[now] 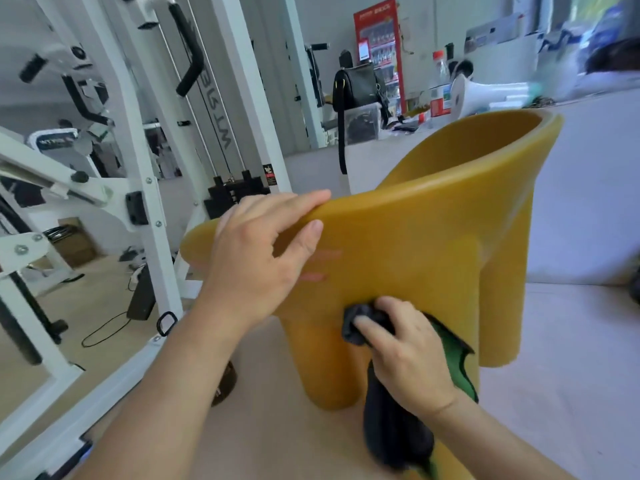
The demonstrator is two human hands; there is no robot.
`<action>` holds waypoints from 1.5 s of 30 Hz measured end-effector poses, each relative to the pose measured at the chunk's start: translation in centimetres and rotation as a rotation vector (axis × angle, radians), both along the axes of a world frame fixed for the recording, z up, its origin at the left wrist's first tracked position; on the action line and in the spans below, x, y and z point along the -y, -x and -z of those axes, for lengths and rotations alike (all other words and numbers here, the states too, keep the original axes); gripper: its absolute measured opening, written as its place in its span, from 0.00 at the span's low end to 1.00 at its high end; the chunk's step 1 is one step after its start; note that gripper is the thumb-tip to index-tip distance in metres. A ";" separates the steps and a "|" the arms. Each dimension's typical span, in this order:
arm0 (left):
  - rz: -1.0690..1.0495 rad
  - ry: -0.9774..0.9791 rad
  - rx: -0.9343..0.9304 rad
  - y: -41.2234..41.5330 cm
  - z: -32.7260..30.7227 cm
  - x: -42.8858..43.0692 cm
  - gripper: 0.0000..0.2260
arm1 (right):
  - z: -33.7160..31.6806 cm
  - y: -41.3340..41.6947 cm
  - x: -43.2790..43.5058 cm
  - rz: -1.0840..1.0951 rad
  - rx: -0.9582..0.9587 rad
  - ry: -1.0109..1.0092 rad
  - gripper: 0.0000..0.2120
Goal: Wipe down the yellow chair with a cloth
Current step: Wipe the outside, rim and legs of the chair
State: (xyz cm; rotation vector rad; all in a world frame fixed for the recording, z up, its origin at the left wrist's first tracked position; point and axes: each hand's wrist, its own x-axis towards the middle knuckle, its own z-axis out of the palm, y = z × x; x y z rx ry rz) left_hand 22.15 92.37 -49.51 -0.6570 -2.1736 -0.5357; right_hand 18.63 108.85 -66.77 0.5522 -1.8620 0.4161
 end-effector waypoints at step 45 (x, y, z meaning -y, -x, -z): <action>-0.089 0.244 0.061 -3.5 -2.4 -6.0 0.22 | -12.5 -3.1 -4.6 -0.168 -0.263 0.723 0.10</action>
